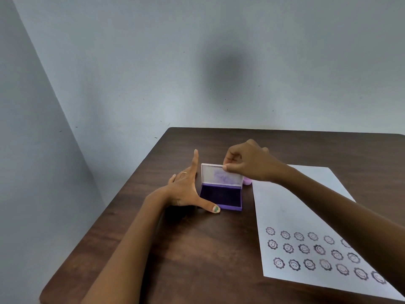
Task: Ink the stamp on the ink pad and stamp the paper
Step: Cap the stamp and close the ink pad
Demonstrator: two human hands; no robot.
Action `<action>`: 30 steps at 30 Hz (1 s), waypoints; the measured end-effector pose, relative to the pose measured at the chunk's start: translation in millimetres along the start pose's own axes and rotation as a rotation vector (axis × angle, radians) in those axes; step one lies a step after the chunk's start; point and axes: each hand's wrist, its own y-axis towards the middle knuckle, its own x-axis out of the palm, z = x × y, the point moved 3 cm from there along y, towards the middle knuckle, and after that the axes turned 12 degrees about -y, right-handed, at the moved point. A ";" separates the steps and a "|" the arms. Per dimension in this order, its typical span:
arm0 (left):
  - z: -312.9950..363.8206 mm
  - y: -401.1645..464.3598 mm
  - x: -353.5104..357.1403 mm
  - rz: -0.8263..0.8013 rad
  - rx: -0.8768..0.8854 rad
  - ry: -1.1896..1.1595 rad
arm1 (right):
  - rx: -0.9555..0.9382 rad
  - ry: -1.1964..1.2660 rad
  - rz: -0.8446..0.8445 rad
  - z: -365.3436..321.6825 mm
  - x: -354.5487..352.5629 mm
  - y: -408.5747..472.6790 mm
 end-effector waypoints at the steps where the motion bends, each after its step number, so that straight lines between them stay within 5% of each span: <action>1: 0.0 -0.3 -0.1 -0.003 -0.001 0.002 | -0.009 -0.009 0.028 -2.2 0.9 -5.6; 11: -3.0 -5.0 -4.1 -0.072 -0.003 0.094 | -0.187 -0.210 0.230 -20.4 29.2 -62.3; 30: -8.9 -3.3 -12.6 -0.116 0.092 -0.187 | -0.055 -0.049 0.123 6.6 43.0 -73.3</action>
